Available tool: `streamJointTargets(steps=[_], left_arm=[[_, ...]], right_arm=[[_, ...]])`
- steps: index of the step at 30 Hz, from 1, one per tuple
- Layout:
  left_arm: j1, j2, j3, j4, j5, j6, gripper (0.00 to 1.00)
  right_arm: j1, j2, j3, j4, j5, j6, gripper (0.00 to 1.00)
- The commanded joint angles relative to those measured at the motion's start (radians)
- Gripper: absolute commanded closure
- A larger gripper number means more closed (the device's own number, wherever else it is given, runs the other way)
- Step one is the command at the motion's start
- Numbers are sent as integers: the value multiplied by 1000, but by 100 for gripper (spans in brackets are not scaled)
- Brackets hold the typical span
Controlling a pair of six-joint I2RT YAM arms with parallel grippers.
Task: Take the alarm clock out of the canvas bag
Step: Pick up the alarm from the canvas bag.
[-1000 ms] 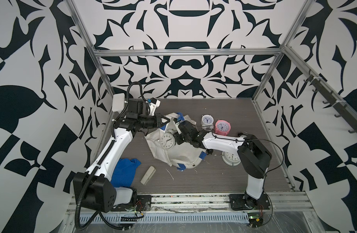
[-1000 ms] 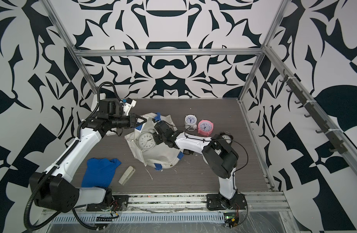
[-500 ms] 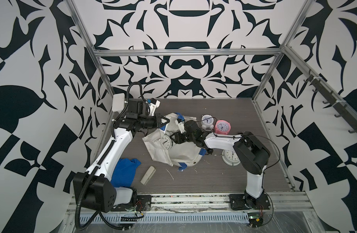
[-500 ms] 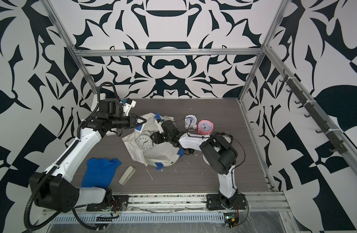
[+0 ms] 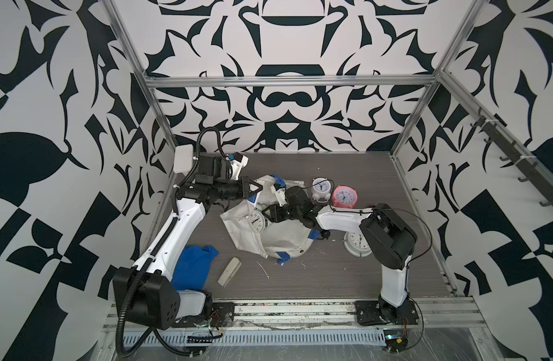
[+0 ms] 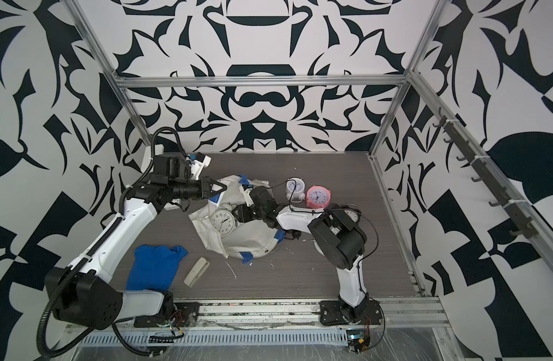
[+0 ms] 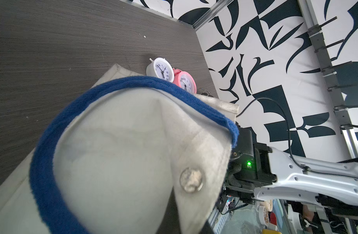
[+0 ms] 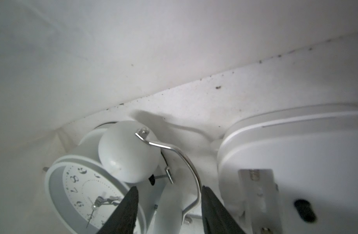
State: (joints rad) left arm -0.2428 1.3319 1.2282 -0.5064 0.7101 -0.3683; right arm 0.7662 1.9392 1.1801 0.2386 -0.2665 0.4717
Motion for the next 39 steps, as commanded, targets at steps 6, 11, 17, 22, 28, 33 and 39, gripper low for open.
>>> streamJointTargets(steps=[6,11,17,22,28,33,39], left_arm=[[-15,-50,47,38,84,34,100],[-19,-50,51,37,89,35,100],[-25,-50,53,39,97,39,100],[-27,-50,54,38,103,42,100],[-29,-50,54,33,106,45,100],[-32,-50,56,32,106,46,100],[-31,-50,56,27,95,49,100]], right_arm=[[1,-32,51,-50,121,-115,49],[10,-28,74,-85,198,-176,57],[21,5,100,-77,251,-188,58],[46,55,164,-114,292,-220,58],[54,92,207,-135,314,-242,60],[57,104,228,-160,314,-255,70],[66,50,205,-174,335,-282,87]])
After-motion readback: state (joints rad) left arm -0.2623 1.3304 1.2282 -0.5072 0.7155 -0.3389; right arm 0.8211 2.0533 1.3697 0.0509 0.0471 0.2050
